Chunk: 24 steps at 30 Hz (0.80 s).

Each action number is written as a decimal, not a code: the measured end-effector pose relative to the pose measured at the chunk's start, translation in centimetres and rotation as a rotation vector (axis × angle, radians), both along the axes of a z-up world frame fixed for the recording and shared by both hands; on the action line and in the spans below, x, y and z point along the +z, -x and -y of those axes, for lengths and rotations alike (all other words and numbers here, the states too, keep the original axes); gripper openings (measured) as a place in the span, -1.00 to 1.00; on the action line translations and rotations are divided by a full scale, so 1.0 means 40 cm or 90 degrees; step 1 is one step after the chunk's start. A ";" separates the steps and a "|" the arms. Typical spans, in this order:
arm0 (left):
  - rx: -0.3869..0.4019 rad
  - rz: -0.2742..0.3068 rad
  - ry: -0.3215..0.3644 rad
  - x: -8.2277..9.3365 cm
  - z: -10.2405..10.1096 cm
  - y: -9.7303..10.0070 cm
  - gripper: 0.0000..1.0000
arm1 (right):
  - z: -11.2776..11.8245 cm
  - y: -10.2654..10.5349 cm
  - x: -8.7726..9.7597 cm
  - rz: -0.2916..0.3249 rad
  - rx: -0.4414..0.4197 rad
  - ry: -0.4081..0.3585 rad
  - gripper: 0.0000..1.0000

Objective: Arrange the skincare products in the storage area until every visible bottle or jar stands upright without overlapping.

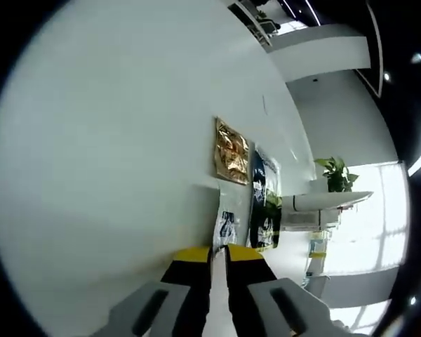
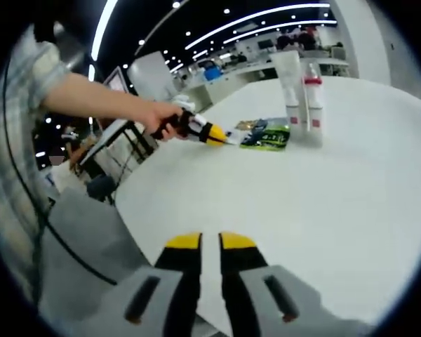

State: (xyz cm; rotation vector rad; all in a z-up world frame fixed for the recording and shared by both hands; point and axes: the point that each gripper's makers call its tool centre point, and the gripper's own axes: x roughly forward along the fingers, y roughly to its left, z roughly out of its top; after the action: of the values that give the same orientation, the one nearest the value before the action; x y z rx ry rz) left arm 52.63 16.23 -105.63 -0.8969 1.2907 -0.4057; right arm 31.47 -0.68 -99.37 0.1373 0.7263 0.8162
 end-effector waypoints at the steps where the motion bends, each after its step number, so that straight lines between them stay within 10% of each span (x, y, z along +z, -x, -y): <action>1: 0.005 -0.010 0.010 0.003 0.002 0.001 -0.83 | 0.001 0.000 0.000 0.000 0.000 0.001 -0.85; 15: 0.001 -0.018 -0.027 0.029 -0.033 0.010 -0.48 | 0.004 0.011 0.013 0.010 -0.006 -0.001 -0.84; 24: -0.006 0.063 -0.051 0.095 -0.055 0.033 -0.22 | 0.002 0.024 0.033 0.023 -0.012 -0.010 -0.82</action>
State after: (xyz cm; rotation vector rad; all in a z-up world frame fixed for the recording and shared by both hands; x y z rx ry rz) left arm 51.31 18.43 -101.85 -0.7943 1.2128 -0.3970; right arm 30.52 -0.75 -98.05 0.1434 0.6830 0.8041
